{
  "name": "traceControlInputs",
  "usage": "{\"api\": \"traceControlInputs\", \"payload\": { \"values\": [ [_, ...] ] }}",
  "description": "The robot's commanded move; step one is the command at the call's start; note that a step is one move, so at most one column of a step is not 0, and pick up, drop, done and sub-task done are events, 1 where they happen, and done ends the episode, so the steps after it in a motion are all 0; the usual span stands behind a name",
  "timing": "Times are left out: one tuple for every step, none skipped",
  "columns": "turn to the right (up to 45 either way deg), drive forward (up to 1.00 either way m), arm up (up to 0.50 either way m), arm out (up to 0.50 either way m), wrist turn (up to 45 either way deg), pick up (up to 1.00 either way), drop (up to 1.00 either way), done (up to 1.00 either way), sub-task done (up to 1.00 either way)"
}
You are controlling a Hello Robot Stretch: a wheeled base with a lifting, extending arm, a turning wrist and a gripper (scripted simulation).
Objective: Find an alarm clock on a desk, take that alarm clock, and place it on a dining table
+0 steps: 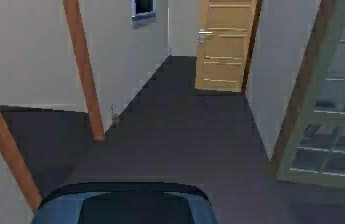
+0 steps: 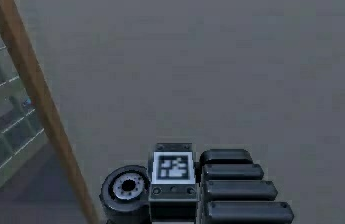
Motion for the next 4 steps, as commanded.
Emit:
{"api": "traceControlInputs", "payload": {
  "values": [
    [45.0, 0.0, 0.0, 0.0, 0.0, 0.0, 0.0, 0.0, 0.0],
    [45.0, 0.0, 0.0, 0.0, 0.0, 0.0, 0.0, 0.0, 0.0],
    [9.0, 0.0, 0.0, 0.0, 0.0, 0.0, 0.0, 0.0, 0.0],
    [0.0, 0.3, 0.0, 0.0, 0.0, 0.0, 0.0, 0.0, 0.0]
  ]
}}
